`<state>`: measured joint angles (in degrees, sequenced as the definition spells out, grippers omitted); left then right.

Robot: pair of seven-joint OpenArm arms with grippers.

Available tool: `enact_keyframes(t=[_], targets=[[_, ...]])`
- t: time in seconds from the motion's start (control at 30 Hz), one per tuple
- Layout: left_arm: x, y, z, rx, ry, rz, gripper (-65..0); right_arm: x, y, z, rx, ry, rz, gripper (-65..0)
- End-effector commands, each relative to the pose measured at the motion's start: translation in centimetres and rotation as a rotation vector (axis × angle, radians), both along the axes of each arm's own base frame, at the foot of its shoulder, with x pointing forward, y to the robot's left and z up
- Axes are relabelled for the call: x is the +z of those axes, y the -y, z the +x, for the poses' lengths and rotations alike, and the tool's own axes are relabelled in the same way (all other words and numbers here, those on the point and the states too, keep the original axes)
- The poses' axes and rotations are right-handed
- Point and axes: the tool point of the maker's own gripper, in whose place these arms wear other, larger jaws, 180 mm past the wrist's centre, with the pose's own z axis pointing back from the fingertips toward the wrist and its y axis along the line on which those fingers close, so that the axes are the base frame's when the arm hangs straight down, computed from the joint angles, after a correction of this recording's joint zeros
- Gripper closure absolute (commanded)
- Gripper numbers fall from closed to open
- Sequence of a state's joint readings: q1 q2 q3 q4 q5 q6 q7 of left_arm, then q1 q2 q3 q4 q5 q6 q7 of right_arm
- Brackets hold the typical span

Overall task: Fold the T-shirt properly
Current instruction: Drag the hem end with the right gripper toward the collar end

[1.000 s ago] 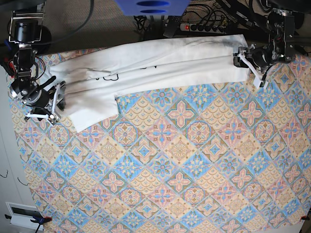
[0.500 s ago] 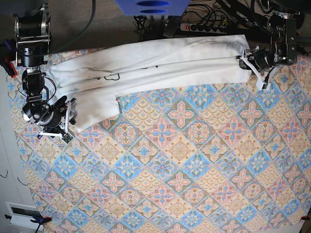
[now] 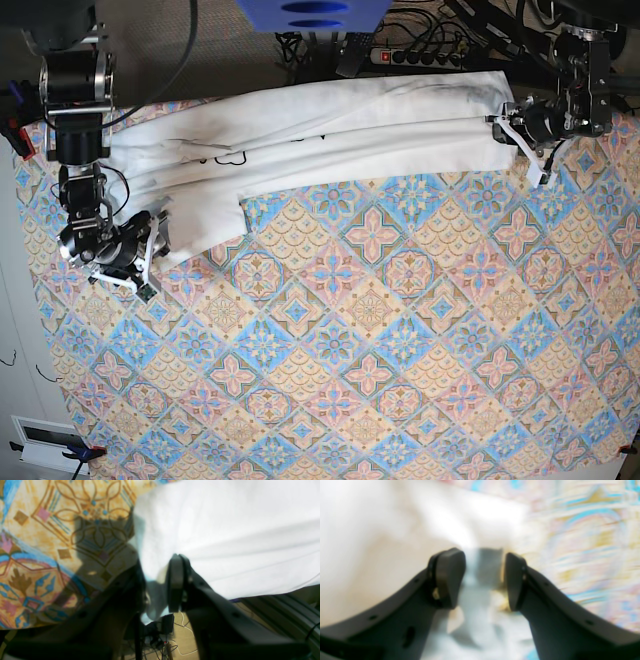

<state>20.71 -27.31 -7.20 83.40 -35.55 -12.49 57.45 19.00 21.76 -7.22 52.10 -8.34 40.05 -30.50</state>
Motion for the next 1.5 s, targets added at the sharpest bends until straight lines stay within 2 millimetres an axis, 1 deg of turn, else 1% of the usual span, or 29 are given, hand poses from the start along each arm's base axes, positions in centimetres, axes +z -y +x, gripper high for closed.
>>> enact_keyframes(t=[0.0,0.07,0.2,0.3,0.33,0.43,0.57,0.67,0.87,0.93,0.97,1.0,1.13,1.17,1.3,1.33,1.43,1.47], targets=[[-0.7,-0.9,-0.6,0.008,-0.023,0.054,-14.1,1.9,0.7,1.9,-0.012,0.059,0.008,-28.9],[-0.6,-0.9,-0.6,0.008,-0.022,0.054,-14.1,1.9,0.9,2.2,-0.021,0.054,0.01,-28.9],[-0.6,-0.9,-0.6,0.007,-0.021,0.052,-14.1,1.4,1.1,1.9,-0.031,0.036,0.014,-28.9],[-0.6,-0.9,-0.6,0.007,-0.021,0.052,-14.1,1.5,1.3,2.5,-0.046,0.036,0.03,-28.9],[-0.6,-0.9,-0.6,0.007,-0.021,0.052,-14.1,1.2,1.3,2.4,-0.053,0.031,0.041,-28.9],[-0.6,-0.9,-0.6,0.007,-0.021,0.052,-14.1,-0.2,1.5,1.5,-0.072,0.0,0.065,-28.9],[-0.6,-0.9,-0.6,0.006,-0.021,0.052,-14.1,-1.1,1.6,0.7,-0.087,-0.022,0.082,-28.9],[-0.6,-0.9,-0.6,0.006,-0.021,0.052,-14.1,-1.8,1.0,0.3,-0.091,-0.043,0.096,-28.9],[-0.6,-0.9,-0.6,0.006,-0.021,0.052,-14.1,-2.2,0.9,-0.2,-0.089,-0.06,0.09,-28.5],[-0.6,-0.9,-0.6,0.006,-0.021,0.052,-14.1,-2.4,0.6,-0.4,-0.067,-0.073,0.077,-28.0],[-0.6,-0.9,-0.6,0.006,-0.021,0.052,-14.1,-2.5,0.5,-0.5,-0.059,-0.078,0.072,-26.4],[-0.7,-0.9,-0.6,0.006,-0.022,0.052,-14.1,-2.5,0.4,-0.5,-0.055,-0.078,0.072,-23.3],[-0.7,-0.9,-0.6,0.006,-0.022,0.052,-14.1,-2.6,0.3,-0.5,-0.052,-0.079,0.072,-7.7],[-0.6,-0.9,-0.6,0.006,-0.021,0.052,-14.1,-2.6,0.3,-0.5,-0.051,-0.079,0.072,-5.0],[-0.6,-0.9,-0.6,0.006,-0.021,0.052,-14.1,-2.0,0.2,0.1,-0.048,-0.057,0.073,-0.7],[-0.6,-0.9,-0.6,0.006,-0.021,0.052,-14.1,-1.5,0.1,0.5,-0.039,-0.037,0.071,-0.4],[-0.6,-0.9,-0.5,0.006,-0.019,0.052,-14.1,1.2,-0.6,2.6,0.005,0.042,0.043,-0.5],[-0.6,-0.9,-0.5,0.006,-0.019,0.052,-14.1,1.6,-0.8,2.6,0.019,0.049,0.024,-0.5]])
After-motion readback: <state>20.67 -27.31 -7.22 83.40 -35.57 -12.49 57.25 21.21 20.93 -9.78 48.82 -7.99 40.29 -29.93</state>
